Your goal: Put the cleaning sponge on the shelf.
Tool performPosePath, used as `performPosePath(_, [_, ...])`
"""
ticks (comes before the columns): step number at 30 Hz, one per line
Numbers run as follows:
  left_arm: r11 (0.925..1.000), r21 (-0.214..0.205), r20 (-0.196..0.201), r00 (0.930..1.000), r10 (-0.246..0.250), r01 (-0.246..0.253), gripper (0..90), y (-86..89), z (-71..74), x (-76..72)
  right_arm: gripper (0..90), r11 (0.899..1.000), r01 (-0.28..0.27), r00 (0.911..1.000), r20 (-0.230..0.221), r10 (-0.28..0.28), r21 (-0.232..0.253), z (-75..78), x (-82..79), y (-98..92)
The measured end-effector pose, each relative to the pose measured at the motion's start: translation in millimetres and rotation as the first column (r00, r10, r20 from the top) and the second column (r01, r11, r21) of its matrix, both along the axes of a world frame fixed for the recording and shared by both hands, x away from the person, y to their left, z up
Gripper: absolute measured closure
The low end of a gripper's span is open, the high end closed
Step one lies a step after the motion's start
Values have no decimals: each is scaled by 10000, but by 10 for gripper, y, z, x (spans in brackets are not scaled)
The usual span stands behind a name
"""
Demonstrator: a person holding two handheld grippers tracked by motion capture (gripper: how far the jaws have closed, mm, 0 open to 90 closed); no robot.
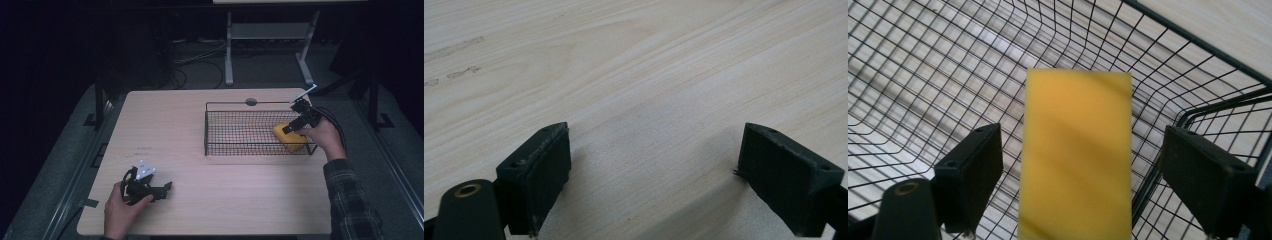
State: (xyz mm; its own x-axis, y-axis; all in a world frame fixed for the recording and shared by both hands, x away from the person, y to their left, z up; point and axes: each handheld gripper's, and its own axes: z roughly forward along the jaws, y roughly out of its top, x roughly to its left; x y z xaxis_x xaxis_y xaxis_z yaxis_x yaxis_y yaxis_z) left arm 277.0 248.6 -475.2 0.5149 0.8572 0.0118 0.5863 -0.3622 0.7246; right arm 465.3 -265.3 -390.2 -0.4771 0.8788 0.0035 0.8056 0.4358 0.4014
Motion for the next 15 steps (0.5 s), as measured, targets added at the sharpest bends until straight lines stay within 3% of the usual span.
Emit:
performPosePath(8, [10000,-4,5,10000,2,-2,128,0,0,0,172,9998,-98,9997,225,95,149,94,-71,-11])
performPosePath(15, [10000,0,2,10000,-1,1,129,0,0,0,171,9991,-321,9976,629,302,288,188,-296,-37])
